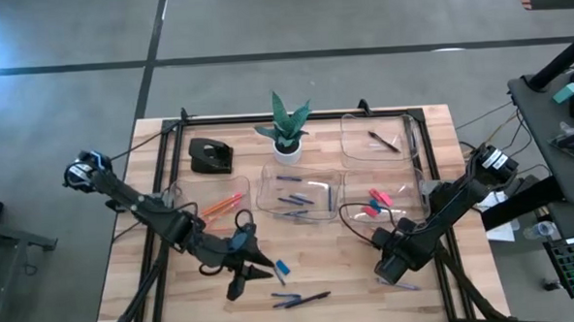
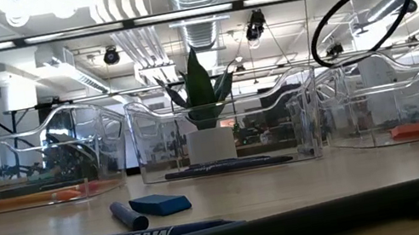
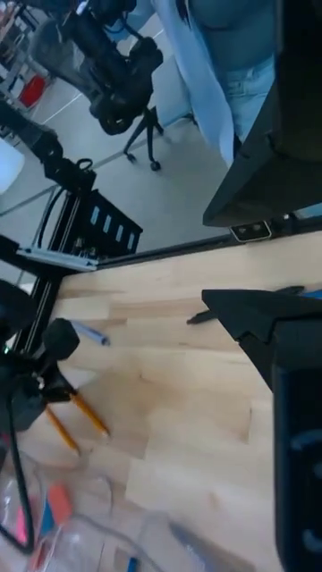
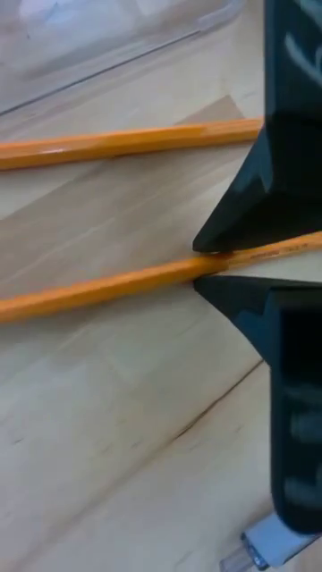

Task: Sort crayons/erasers/pens/pencils in bins
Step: Put the orange pencil into the middle left transparent bin

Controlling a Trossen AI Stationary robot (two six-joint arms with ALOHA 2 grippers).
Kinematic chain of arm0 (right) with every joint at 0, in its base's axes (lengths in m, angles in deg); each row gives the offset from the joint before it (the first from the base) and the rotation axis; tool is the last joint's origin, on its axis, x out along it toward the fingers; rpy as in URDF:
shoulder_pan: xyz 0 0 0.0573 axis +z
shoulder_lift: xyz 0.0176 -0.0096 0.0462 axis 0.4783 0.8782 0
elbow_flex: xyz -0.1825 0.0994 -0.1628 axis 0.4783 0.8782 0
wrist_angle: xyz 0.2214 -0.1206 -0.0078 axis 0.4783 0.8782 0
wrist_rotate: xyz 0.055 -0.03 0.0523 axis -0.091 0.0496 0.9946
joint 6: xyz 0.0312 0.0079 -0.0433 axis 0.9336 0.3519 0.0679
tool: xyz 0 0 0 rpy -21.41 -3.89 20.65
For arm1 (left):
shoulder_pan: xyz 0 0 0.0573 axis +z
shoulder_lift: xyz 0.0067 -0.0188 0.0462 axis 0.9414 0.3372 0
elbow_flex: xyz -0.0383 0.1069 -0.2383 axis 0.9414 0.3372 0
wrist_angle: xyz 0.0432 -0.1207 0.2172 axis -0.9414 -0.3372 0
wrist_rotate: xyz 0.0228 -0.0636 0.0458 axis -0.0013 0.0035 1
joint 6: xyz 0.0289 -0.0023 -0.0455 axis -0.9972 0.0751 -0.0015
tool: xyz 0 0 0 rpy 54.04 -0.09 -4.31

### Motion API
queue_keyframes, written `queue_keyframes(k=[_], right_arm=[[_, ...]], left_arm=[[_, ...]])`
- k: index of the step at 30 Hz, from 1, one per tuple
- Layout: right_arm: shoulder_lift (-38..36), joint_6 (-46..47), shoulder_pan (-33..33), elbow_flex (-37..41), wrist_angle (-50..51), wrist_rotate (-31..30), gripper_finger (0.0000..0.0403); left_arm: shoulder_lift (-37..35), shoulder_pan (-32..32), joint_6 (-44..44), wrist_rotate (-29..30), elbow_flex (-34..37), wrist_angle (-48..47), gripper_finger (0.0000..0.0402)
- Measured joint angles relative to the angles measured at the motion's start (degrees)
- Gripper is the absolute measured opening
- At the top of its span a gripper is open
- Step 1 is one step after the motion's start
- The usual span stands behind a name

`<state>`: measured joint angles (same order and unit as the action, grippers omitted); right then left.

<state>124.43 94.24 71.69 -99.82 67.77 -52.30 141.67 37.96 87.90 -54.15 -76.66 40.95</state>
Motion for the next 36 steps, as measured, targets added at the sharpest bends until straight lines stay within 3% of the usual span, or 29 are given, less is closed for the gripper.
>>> queue_keyframes(k=[5, 17, 26, 32, 36], right_arm=[[0.0, -0.1, 0.0, 0.0, 0.0, 0.0, 0.0017], [0.1, -3.9, 0.0, -7.6, 2.0, -1.4, 0.0015], [0.0, -15.5, 0.0, -17.9, 2.4, -13.3, 0.0014], [0.0, -28.4, 0.0, -24.8, -1.7, -29.9, 0.0013], [0.0, -40.5, 0.0, -27.6, -9.8, -38.3, 0.0013]], left_arm=[[3.5, -1.0, 0.5, 0.0, 0.0, 1.8, 0.0109], [6.6, -1.3, 0.4, 0.0, -0.1, 3.6, 0.0109], [9.3, -1.9, -7.0, 0.6, 0.0, 5.8, 0.0109], [14.1, -1.9, -16.8, 0.8, 0.1, 14.6, 0.0109], [16.1, -1.8, -20.6, 5.4, -0.2, 17.6, 0.0109]])
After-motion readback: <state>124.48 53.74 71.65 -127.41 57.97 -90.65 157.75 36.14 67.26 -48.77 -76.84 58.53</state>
